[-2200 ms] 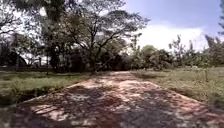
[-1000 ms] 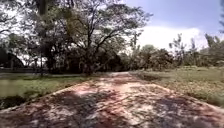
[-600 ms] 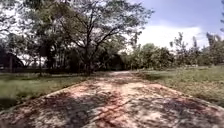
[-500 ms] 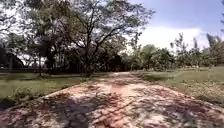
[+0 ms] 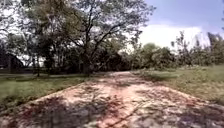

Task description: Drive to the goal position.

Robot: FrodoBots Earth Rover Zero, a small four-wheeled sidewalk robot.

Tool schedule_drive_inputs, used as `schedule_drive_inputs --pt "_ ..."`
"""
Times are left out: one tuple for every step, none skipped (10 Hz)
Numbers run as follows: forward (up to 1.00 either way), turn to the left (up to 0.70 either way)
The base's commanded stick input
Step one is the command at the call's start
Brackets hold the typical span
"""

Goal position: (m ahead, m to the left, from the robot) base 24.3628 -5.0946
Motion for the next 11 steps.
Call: schedule_drive_inputs --pt "0.7 0.0" --pt "0.7 0.0" --pt "0.7 -0.35" --pt "0.7 -0.35" --pt "0.7 -0.17" --pt "0.7 0.0" --pt "0.7 0.0" --pt "0.7 0.0" --pt "0.7 0.0" --pt "0.7 0.0" --pt "0.7 0.0"
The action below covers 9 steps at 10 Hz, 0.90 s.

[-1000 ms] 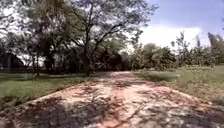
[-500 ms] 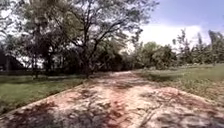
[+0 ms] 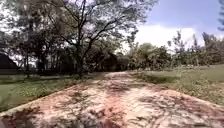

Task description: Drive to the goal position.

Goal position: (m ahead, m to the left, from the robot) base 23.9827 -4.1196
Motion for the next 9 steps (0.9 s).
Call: schedule_drive_inputs --pt "0.7 0.0" --pt "0.7 0.0" --pt "0.7 0.0" --pt "0.7 0.0" --pt "0.7 0.0" --pt "0.7 0.0" --pt "0.7 0.0" --pt "0.7 0.0" --pt "0.7 0.0"
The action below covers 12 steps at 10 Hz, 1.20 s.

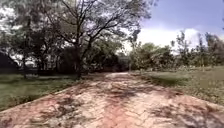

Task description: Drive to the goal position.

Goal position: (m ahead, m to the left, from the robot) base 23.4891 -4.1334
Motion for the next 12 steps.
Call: schedule_drive_inputs --pt "0.7 0.0" --pt "0.7 0.0" --pt "0.7 0.0" --pt "0.7 0.0" --pt "0.7 0.0" --pt "0.7 0.0" --pt "0.7 0.0" --pt "0.7 0.0" --pt "0.7 0.0" --pt "0.7 0.0" --pt "0.7 0.0" --pt "0.7 -0.27"
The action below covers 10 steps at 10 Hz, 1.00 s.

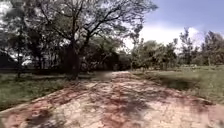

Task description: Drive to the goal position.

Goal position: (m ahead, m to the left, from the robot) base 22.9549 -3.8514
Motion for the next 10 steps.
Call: schedule_drive_inputs --pt "0.7 -0.13" --pt "0.7 0.0" --pt "0.7 0.0" --pt "0.7 0.0" --pt "0.7 0.0" --pt "0.7 -0.16" --pt "0.7 -0.35" --pt "0.7 -0.35" --pt "0.7 0.0" --pt "0.7 0.0"
